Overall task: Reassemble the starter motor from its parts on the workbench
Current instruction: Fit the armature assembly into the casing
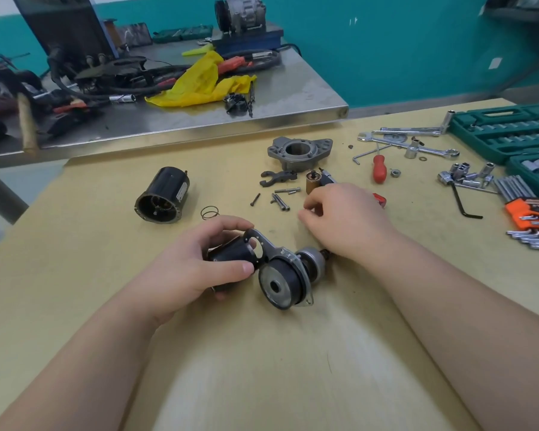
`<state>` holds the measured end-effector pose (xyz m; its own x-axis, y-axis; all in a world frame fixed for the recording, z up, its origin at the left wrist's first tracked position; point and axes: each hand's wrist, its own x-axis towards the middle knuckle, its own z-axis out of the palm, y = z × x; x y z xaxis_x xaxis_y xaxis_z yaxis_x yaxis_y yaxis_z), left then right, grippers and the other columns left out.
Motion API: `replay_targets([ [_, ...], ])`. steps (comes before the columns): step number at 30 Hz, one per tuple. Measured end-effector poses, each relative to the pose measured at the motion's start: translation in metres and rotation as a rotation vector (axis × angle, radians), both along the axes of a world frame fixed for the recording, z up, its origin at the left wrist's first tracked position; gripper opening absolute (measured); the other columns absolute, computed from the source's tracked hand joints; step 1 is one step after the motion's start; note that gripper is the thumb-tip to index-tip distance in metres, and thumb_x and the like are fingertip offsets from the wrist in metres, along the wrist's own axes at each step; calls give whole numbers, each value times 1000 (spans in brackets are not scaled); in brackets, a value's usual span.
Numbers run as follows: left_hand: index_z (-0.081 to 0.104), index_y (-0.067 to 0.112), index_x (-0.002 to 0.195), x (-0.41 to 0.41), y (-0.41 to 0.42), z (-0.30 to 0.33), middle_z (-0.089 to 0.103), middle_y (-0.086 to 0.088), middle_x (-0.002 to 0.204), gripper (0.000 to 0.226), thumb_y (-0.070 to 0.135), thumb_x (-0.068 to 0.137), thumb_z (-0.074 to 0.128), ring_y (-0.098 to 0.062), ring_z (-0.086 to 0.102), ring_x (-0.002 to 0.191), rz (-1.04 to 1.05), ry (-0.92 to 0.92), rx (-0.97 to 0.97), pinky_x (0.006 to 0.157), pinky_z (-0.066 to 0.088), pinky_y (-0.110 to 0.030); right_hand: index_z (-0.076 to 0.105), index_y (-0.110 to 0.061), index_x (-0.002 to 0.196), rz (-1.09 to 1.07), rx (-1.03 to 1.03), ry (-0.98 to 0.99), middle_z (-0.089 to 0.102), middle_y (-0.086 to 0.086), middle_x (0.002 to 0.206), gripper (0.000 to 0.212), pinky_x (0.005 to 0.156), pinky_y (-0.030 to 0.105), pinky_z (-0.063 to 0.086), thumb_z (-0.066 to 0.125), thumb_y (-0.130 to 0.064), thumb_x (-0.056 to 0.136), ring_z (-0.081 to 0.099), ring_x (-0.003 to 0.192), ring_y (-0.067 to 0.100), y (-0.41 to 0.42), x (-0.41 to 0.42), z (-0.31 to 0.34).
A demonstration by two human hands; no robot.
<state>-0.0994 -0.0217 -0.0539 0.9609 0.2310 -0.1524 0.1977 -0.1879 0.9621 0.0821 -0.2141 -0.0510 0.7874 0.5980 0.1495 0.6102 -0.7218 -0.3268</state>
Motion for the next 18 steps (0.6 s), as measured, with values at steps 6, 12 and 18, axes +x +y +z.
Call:
replay_targets([
  [6, 70, 48, 125, 0, 0, -4, 73, 25, 120, 58, 34, 72, 89, 0, 72, 110, 50, -91, 354, 92, 55, -22, 71, -32, 97, 377, 102, 488, 70, -8, 83, 76, 74, 42, 57, 51, -99, 67, 68, 80, 10, -7, -51, 10],
  [12, 70, 45, 124, -1, 20, -12, 64, 37, 117, 60, 28, 72, 96, 13, 61, 112, 123, -128, 690, 86, 41, 4, 56, -23, 81, 323, 94, 372, 61, -4, 76, 51, 62, 38, 48, 54, -73, 72, 58, 71, 11, -3, -56, 1],
  [18, 72, 44, 123, 0, 36, -17, 63, 45, 113, 59, 31, 70, 95, 22, 58, 108, 249, -150, 691, 80, 37, 8, 56, -24, 79, 272, 197, 387, 60, -4, 71, 48, 61, 41, 48, 54, -71, 70, 59, 71, 18, -3, -52, -5],
])
